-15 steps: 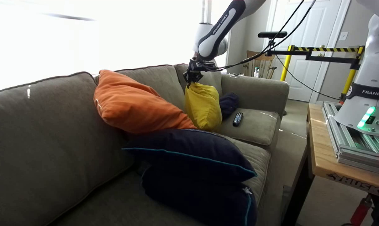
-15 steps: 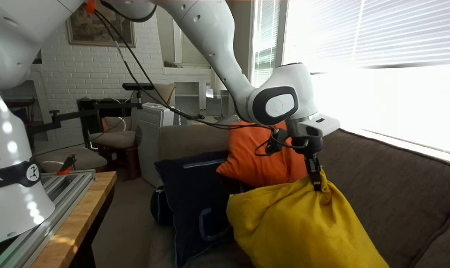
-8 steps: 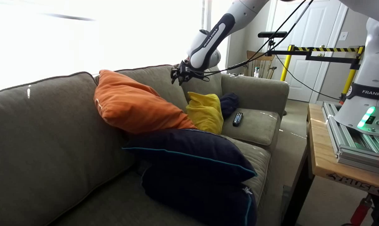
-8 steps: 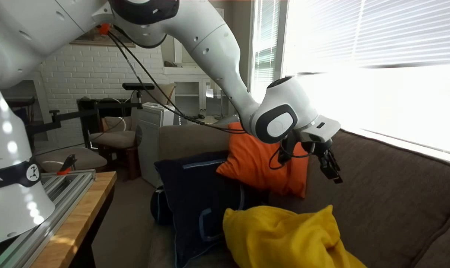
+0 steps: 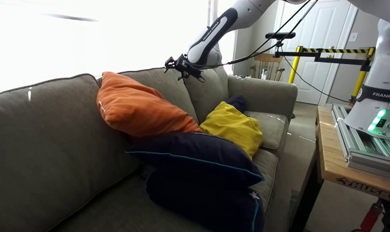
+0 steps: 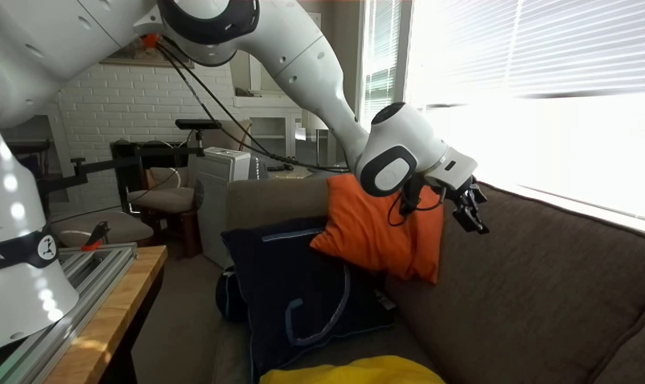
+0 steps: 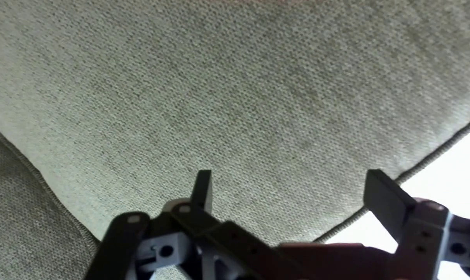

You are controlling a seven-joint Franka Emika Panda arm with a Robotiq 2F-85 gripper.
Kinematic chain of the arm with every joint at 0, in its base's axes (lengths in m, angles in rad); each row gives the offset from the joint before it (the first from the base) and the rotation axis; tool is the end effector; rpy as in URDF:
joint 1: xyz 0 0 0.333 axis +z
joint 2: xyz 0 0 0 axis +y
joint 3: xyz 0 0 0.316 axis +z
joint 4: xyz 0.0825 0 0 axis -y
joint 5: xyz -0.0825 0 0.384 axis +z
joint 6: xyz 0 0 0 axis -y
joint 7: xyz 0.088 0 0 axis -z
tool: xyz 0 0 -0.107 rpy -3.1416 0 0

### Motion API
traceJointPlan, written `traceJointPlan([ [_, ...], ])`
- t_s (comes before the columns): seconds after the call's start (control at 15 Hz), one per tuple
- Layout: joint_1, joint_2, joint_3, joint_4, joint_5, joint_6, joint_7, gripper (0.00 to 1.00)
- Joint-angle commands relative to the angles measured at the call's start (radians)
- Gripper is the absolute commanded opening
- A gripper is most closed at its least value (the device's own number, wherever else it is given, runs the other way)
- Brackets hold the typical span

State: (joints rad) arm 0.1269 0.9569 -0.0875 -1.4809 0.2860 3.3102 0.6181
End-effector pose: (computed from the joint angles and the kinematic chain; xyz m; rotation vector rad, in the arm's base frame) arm 0.7535 0.0190 0.2079 -2.3911 1.0288 -1.1391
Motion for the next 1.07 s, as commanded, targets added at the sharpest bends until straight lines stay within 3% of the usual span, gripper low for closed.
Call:
traceJointPlan([
  [0.0,-0.088,-0.108,0.131,-0.120,0.025,-0.060,-0.101,1.00],
  [0.2,-0.183,-0.211,0.230,-0.238,0.029,-0.211,-0.184,1.00],
  [0.33,-0.210,-0.279,0.228,-0.316,0.037,-0.313,-0.217,1.00],
  [0.6,-0.221,-0.427,0.163,-0.444,0.004,-0.542,-0.293,1.00],
  [1.0,-0.262,-0.571,0.163,-0.582,-0.016,-0.736,-0.590,1.00],
])
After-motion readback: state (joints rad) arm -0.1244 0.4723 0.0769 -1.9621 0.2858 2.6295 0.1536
